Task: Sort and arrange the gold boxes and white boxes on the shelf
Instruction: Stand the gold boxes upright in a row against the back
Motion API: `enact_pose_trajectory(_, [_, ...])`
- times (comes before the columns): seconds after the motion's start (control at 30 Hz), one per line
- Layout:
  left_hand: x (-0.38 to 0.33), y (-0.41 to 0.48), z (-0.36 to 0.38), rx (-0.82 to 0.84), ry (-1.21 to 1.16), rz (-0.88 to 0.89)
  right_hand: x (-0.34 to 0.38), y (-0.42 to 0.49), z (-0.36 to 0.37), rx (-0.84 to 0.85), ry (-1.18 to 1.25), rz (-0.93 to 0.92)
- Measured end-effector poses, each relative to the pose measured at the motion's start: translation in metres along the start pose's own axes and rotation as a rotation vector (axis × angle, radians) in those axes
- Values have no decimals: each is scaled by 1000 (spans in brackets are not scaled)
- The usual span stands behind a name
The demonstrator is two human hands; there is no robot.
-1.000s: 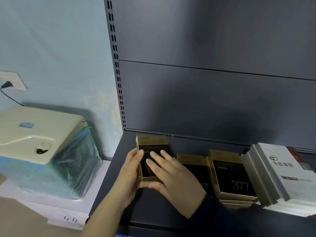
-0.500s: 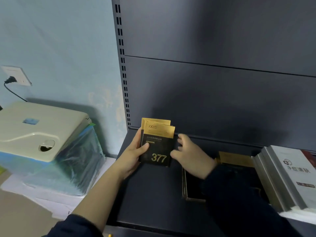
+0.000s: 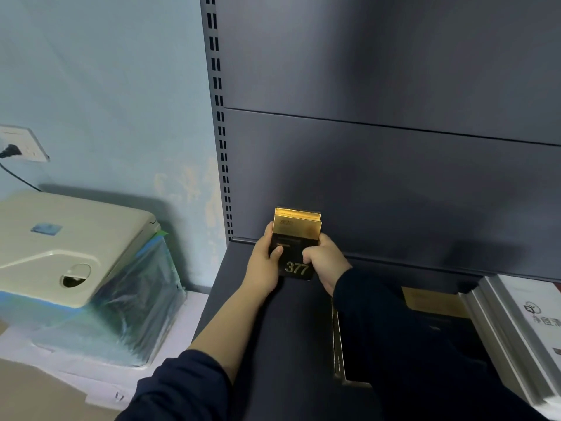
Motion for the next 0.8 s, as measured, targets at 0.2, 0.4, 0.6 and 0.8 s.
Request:
enact_pose_trajectory(0.2, [6, 4, 3, -29, 63, -9, 1, 2, -3, -2, -36, -34])
enact_pose_trajectory(0.4, [4, 3, 5, -60, 3, -68, 5, 2, -2, 14, -42, -80])
enact_pose_trajectory(0.6, [1, 4, 8, -71, -30, -101, 5, 7, -3, 31, 105, -101])
enact_pose_trajectory(0.8, [3, -10, -6, -124, -101, -301, 5, -1, -19, -8, 338, -60])
Point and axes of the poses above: each hand's wrist, its own y-axis towards the middle knuckle, its own z-axis out of the palm, x = y × z, the point moved 6 cm from there along y, towards the middle knuckle, and after that the axes turned 6 degrees about -z, right-handed, at the moved point
